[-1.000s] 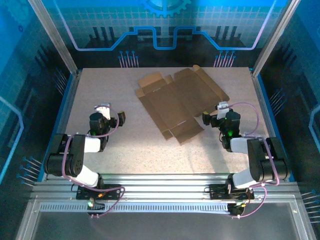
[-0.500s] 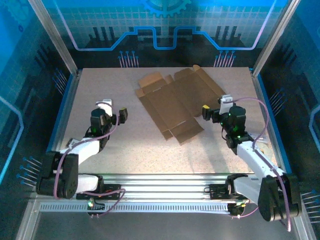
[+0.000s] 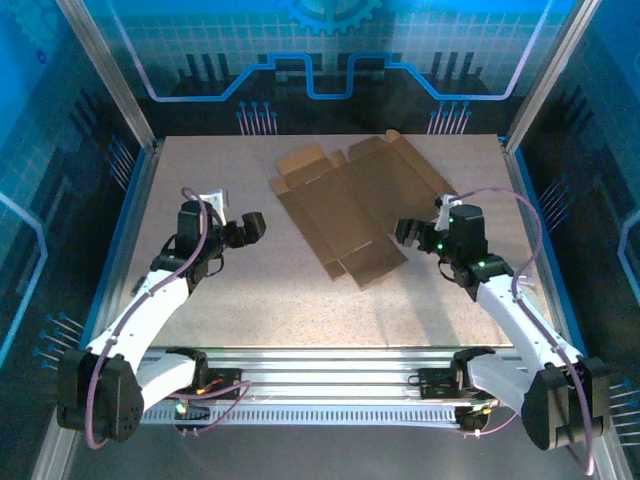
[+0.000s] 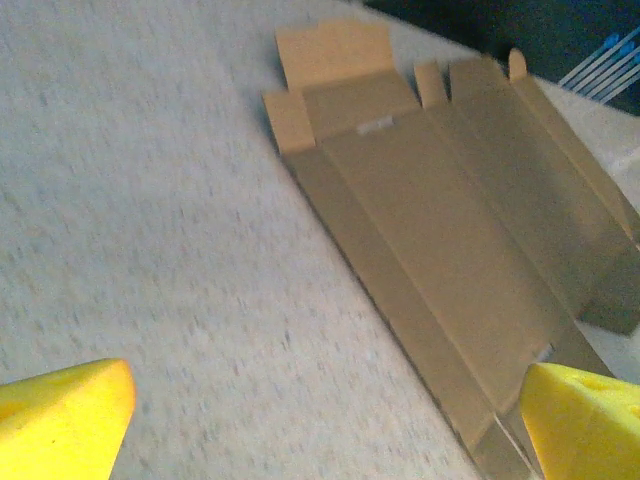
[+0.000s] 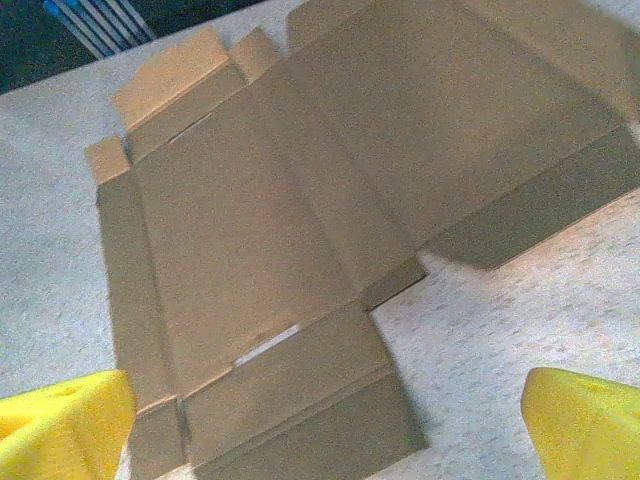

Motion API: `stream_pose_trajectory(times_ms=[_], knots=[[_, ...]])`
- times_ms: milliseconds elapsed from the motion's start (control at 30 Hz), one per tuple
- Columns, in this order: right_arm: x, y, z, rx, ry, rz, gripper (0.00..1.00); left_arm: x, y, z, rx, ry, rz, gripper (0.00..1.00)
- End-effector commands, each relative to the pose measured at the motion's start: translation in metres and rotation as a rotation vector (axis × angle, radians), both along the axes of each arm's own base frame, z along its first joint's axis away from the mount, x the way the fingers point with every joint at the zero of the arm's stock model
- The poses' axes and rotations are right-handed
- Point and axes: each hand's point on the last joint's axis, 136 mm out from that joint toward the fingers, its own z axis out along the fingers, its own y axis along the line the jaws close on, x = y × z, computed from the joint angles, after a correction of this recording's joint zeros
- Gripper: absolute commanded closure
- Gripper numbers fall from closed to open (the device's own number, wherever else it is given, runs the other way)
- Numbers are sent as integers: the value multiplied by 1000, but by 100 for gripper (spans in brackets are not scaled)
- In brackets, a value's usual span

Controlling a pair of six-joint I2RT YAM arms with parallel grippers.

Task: Fold the paper box

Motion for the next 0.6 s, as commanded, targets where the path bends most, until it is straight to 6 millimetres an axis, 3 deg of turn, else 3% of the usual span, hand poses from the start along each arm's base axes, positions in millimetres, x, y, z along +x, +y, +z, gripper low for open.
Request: stream_pose_trajectory(times_ms=[0, 333, 567], knots=[[-8, 20, -14, 19, 56, 2, 0, -26, -15, -16, -100, 131, -43, 1], [-5, 116, -28, 16, 96, 151, 0, -43, -18, -45, -153, 279, -16, 1], [-9, 173, -48, 27, 174, 234, 0, -49, -16, -44, -201, 275, 28, 1]])
